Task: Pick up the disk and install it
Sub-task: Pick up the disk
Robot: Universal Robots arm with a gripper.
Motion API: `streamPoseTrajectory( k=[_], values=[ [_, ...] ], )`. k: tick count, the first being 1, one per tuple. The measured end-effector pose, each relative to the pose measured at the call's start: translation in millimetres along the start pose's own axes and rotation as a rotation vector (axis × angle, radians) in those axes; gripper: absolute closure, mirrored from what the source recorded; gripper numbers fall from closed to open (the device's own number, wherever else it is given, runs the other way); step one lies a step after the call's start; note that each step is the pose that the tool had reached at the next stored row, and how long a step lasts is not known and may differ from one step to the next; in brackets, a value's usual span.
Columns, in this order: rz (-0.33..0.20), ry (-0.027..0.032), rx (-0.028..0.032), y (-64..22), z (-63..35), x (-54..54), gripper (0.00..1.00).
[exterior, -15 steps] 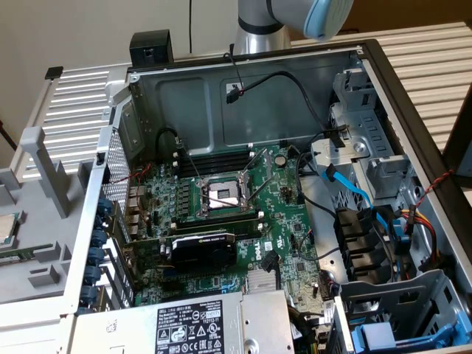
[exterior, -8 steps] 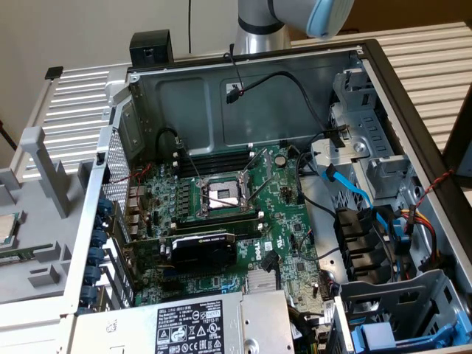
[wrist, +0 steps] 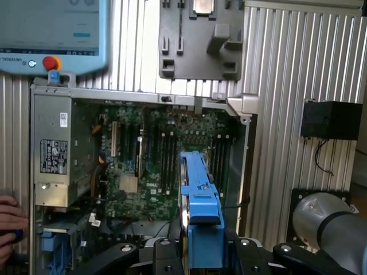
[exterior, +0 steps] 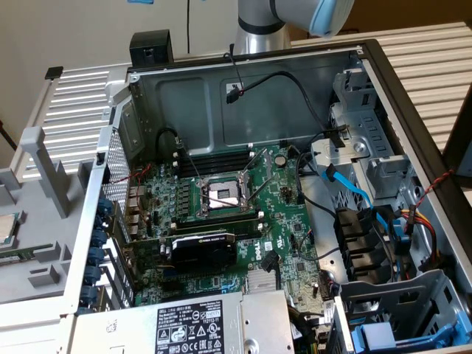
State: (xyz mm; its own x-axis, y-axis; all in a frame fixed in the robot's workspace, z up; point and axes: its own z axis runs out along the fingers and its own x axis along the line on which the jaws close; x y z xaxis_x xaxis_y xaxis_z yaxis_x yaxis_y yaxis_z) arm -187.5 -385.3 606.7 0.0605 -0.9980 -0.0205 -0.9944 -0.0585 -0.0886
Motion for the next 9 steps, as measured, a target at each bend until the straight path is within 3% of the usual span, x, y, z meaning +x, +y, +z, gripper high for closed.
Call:
streamPoseTrajectory(
  k=[9],
  values=[
    [0.0, 0.0, 0.0096, -12.9, 0.8, 18.0, 0.63]
  ],
)
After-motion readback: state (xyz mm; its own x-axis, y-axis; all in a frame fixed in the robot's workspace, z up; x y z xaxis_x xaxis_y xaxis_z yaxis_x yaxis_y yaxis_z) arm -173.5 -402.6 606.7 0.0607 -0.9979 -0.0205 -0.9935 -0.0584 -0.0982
